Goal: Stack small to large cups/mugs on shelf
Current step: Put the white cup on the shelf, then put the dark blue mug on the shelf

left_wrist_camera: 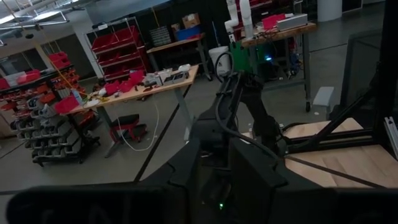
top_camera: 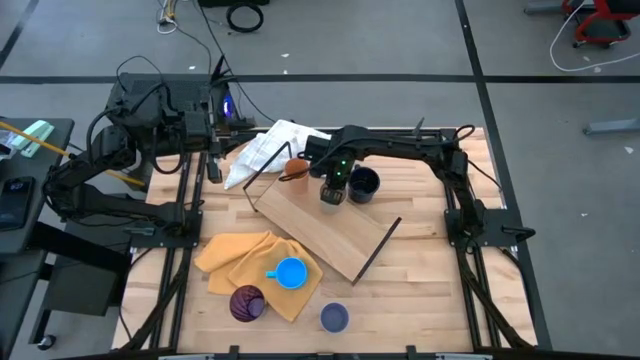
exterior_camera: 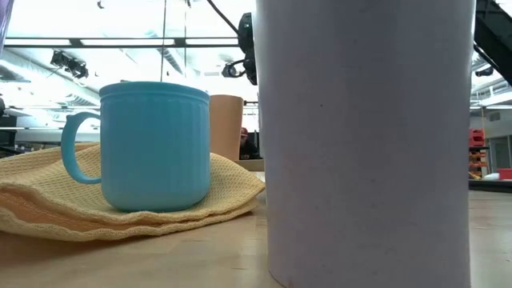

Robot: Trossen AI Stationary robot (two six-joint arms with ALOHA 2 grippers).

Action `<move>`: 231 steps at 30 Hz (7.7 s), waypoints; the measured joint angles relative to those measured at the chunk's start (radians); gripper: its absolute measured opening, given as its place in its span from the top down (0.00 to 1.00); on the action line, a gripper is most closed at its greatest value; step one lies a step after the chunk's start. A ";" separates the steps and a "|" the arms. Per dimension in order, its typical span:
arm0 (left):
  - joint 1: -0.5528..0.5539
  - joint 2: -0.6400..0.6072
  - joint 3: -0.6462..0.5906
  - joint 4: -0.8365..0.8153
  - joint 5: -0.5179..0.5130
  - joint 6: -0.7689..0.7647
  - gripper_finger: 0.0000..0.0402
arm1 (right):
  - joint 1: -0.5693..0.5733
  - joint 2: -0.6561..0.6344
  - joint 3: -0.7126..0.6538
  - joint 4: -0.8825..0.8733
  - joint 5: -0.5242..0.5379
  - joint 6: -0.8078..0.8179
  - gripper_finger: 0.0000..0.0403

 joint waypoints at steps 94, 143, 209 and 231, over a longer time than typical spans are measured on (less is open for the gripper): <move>0.000 0.000 0.000 -0.001 0.000 -0.001 0.77 | -0.004 -0.012 0.003 0.009 -0.005 0.006 0.64; 0.000 0.000 0.000 -0.014 0.000 -0.001 0.75 | -0.324 -0.354 -0.474 0.081 -0.081 0.104 0.61; 0.000 0.000 0.000 -0.015 0.000 0.001 0.75 | -0.284 -0.306 -0.691 0.249 -0.034 0.278 0.95; 0.000 0.000 0.000 -0.015 0.000 0.001 0.75 | -0.306 -0.661 -0.640 -0.042 -0.140 0.305 0.96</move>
